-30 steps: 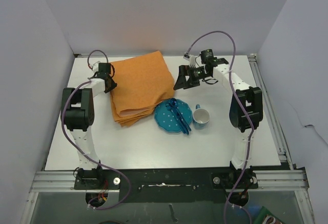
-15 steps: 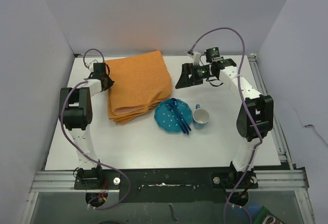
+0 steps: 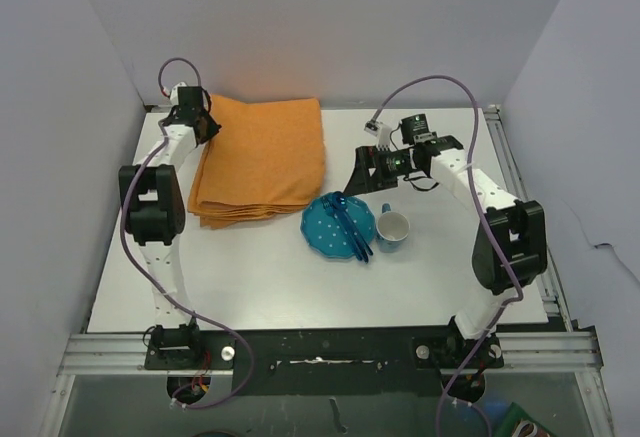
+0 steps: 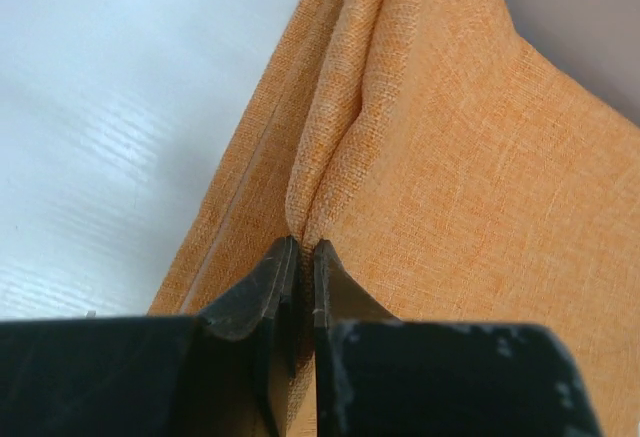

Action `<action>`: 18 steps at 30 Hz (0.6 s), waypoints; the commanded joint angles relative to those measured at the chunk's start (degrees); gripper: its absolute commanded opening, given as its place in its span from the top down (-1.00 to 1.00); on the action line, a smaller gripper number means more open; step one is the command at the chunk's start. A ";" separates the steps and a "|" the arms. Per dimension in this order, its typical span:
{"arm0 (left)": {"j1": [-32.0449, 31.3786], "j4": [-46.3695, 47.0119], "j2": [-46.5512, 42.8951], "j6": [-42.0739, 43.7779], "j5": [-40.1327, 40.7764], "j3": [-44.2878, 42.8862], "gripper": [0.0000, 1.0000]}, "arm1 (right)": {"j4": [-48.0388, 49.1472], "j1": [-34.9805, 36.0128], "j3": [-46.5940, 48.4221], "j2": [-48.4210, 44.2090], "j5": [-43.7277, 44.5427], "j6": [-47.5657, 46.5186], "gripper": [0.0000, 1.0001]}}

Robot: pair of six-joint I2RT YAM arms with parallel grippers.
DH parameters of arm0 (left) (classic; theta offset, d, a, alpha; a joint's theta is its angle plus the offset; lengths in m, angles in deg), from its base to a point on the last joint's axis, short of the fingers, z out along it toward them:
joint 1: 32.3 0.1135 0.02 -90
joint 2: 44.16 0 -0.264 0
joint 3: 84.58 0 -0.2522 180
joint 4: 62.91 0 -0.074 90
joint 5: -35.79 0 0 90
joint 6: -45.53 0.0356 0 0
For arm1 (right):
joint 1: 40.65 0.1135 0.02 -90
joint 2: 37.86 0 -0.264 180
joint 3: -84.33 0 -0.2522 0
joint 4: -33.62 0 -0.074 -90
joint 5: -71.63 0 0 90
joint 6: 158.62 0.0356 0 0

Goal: Set the dinner table for one person

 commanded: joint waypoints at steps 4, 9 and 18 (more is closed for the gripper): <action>0.79 -8.56 9.86 4.00 4.09 -21.21 1.00 | 2.95 2.63 -4.57 -9.28 1.57 1.53 -0.80; 2.93 -14.69 18.21 5.67 6.40 -37.51 1.00 | 2.72 4.44 -7.21 -11.96 3.78 2.34 -0.80; 5.29 -14.81 20.26 7.20 11.73 -37.53 1.00 | 4.29 6.23 -8.35 -10.42 4.48 3.35 -0.80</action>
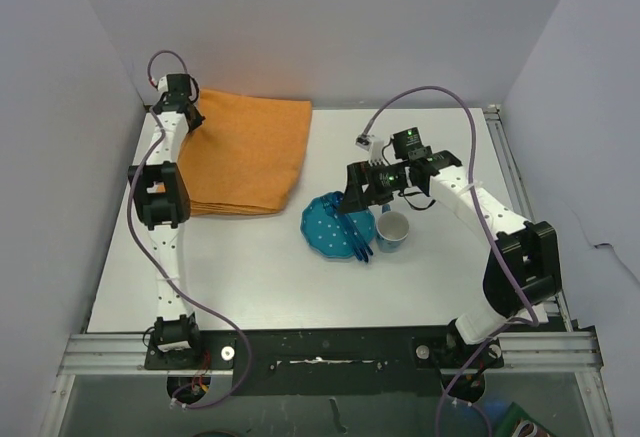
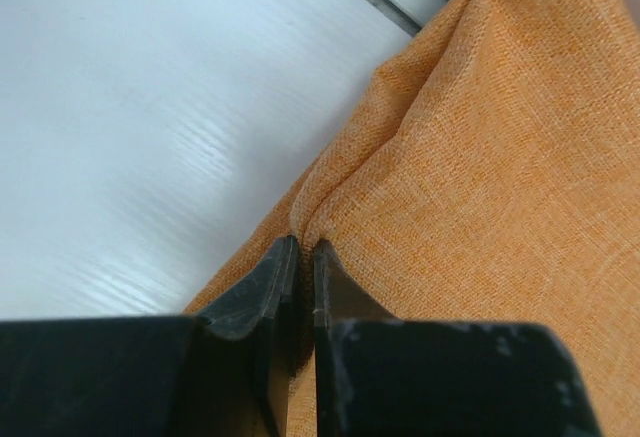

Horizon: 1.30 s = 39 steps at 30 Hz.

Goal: Set the dinner table for one person

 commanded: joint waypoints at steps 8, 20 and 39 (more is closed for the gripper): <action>-3.31 3.44 -10.12 5.37 5.71 1.75 0.67 | 4.52 3.31 0.91 0.86 0.35 1.24 -0.85; -13.51 1.16 -28.86 5.65 13.96 12.07 0.56 | 1.43 7.81 19.39 16.63 -4.25 -2.07 -0.85; -13.88 12.78 -51.22 -3.31 10.10 52.66 0.56 | 1.15 9.92 42.67 40.85 -12.62 2.04 -0.88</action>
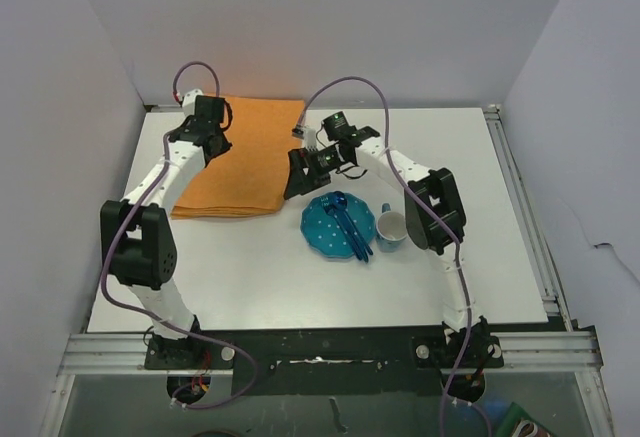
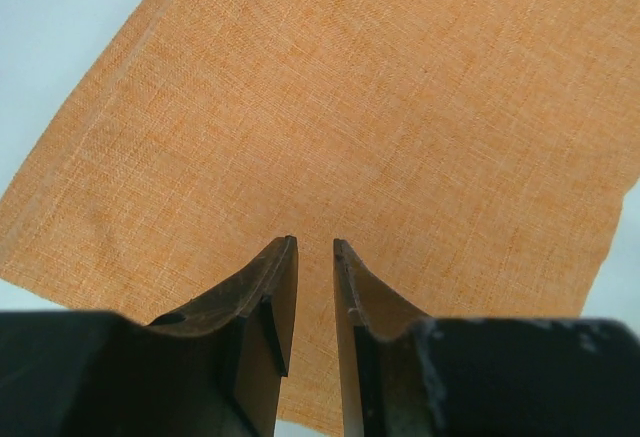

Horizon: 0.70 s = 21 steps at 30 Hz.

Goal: Set the dinner table for one person

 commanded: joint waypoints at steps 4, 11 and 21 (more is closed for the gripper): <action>-0.34 7.12 -9.99 -2.04 -0.28 5.37 0.56 | 0.28 0.98 10.56 6.87 -6.98 1.44 -0.89; -2.44 7.83 -15.23 -3.09 1.04 9.76 0.56 | -1.54 0.71 19.30 14.07 -6.73 2.10 -0.90; -3.79 6.95 -18.21 -2.72 3.00 11.84 0.56 | 5.59 0.88 19.42 17.18 -7.26 6.17 -0.90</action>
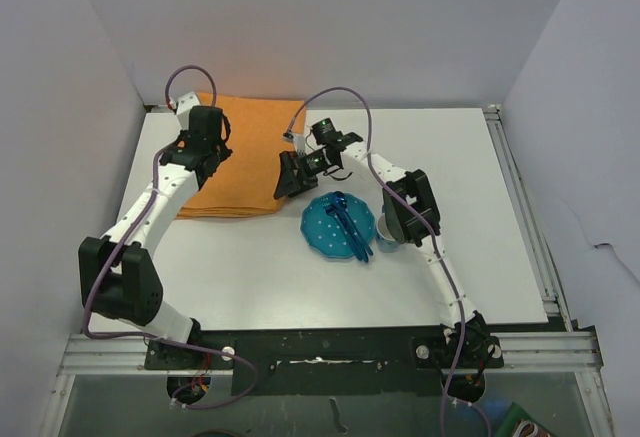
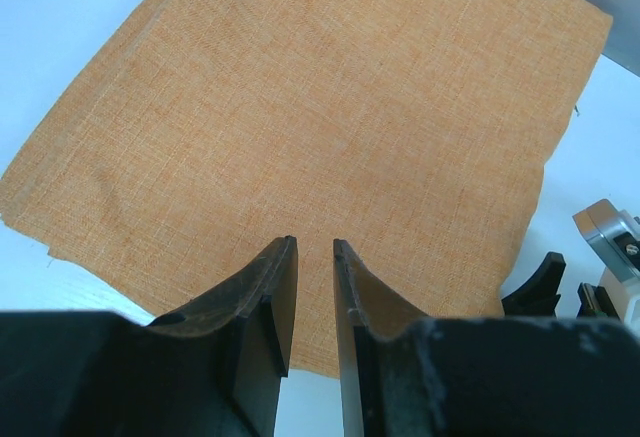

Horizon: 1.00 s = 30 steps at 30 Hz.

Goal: Set the dinner table for one person

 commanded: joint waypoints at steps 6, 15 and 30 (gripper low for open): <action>-0.58 2.15 -4.88 0.42 3.27 0.65 0.56 | 15.11 0.85 0.34 0.13 -1.36 6.76 -0.80; -0.65 2.52 -4.58 0.88 3.60 1.55 0.56 | 15.65 2.62 1.15 -0.56 -0.07 6.41 0.94; -0.84 2.85 -3.29 0.80 3.84 2.54 0.56 | 11.98 4.54 4.07 -16.99 -5.63 9.86 1.00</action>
